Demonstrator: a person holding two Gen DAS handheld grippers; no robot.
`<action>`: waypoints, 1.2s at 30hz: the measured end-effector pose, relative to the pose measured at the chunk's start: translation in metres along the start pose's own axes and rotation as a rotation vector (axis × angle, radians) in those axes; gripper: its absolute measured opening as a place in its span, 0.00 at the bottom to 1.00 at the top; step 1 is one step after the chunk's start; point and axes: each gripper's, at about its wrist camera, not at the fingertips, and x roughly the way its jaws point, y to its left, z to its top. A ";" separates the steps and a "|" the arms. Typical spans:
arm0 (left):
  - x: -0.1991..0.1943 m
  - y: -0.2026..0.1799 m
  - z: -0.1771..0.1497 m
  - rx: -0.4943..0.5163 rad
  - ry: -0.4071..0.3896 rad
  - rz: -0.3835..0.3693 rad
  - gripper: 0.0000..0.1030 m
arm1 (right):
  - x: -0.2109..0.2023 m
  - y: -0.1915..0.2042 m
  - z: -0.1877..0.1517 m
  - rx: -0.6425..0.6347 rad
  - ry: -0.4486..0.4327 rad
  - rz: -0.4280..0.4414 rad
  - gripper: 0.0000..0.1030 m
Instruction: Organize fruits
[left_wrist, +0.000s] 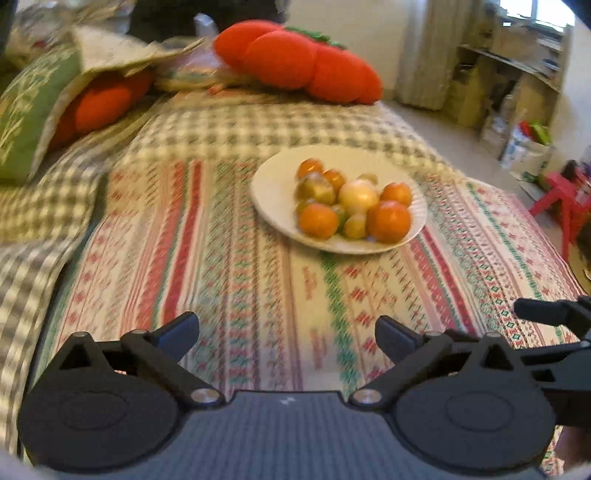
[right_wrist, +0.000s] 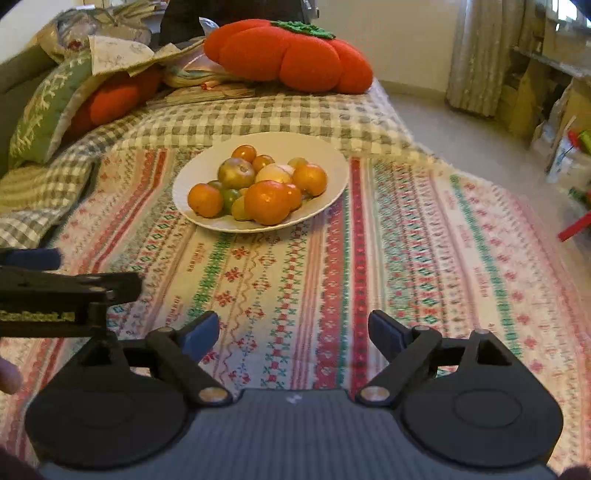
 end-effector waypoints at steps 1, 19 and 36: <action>-0.003 0.001 -0.001 -0.008 0.012 0.016 0.90 | -0.001 0.002 0.000 -0.008 -0.003 -0.018 0.84; -0.040 -0.004 -0.023 -0.002 -0.020 0.133 0.90 | -0.026 0.004 -0.006 0.136 -0.042 -0.120 0.95; -0.036 -0.005 -0.024 -0.005 -0.003 0.139 0.90 | -0.024 0.005 -0.009 0.165 -0.025 -0.114 0.96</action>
